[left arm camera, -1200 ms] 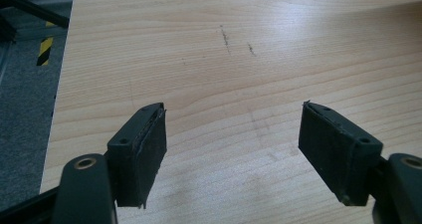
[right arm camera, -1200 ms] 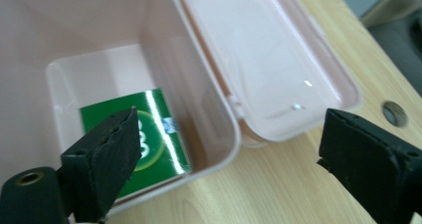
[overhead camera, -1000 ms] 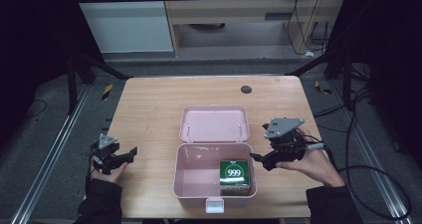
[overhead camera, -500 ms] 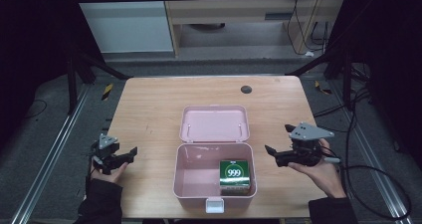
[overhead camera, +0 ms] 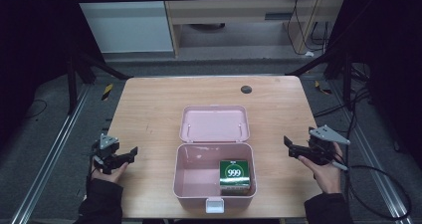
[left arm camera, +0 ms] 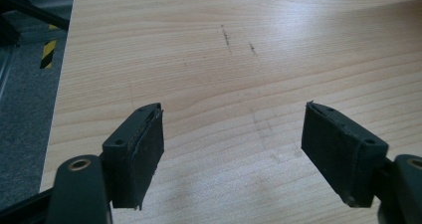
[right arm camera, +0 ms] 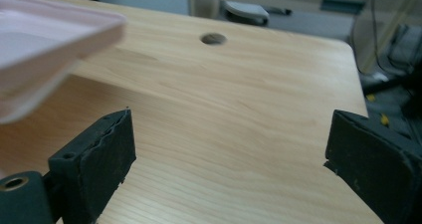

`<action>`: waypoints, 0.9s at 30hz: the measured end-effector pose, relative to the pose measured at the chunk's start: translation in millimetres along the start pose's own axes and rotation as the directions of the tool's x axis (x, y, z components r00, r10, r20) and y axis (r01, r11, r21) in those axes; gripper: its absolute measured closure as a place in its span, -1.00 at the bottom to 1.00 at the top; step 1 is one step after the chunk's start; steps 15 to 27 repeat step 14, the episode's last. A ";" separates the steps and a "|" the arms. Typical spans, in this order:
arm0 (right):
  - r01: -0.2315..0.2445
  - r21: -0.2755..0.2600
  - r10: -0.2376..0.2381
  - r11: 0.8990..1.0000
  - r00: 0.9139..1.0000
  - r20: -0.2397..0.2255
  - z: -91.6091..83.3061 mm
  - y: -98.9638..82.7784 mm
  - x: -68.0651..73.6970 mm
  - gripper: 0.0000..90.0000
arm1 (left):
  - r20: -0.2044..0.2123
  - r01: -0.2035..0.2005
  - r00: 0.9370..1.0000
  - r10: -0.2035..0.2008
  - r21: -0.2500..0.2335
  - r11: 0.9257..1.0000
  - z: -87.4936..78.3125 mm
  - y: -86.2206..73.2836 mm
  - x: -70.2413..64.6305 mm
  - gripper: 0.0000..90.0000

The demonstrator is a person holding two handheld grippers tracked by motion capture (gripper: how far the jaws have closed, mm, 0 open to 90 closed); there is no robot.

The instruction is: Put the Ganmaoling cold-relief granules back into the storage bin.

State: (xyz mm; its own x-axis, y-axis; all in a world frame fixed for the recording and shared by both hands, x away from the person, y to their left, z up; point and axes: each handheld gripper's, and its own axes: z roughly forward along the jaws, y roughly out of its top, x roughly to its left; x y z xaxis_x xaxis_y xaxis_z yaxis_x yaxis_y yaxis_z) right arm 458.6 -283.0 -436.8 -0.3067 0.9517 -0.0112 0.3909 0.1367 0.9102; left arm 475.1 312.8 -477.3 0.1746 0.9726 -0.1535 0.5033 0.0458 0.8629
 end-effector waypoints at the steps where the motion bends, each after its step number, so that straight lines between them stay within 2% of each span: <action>1: -0.011 0.005 0.011 1.000 1.000 0.015 1.8 -3.4 -2.5 -0.88 | -0.001 -0.002 1.000 0.002 -0.001 1.000 0.1 -0.1 0.0 -0.48; 3: -0.034 0.023 0.033 0.999 0.998 0.061 7.6 -14.7 -11.1 -0.89 | -0.002 -0.001 1.000 0.001 -0.003 1.000 0.5 -0.4 -0.1 -0.49; 5: -0.043 0.032 0.041 0.999 0.997 0.071 8.8 -17.8 -13.5 -0.90 | -0.002 -0.001 1.000 0.001 -0.003 1.000 1.0 -0.8 0.3 -0.50; 6: -0.058 0.032 0.054 0.998 0.994 0.093 10.9 -23.4 -17.4 -0.90 | -0.002 0.000 1.000 0.000 -0.003 1.000 1.4 -1.2 0.7 -0.51; 13: -0.061 0.072 0.049 0.996 0.987 0.151 17.5 -38.9 -24.1 -0.91 | -0.013 0.002 1.000 -0.002 -0.015 1.000 3.0 -3.1 4.7 -0.53; 27: -0.063 0.082 0.050 0.995 0.987 0.151 17.8 -40.1 -25.0 -0.91 | -0.013 0.002 1.000 -0.002 -0.014 1.000 3.6 -3.4 5.5 -0.54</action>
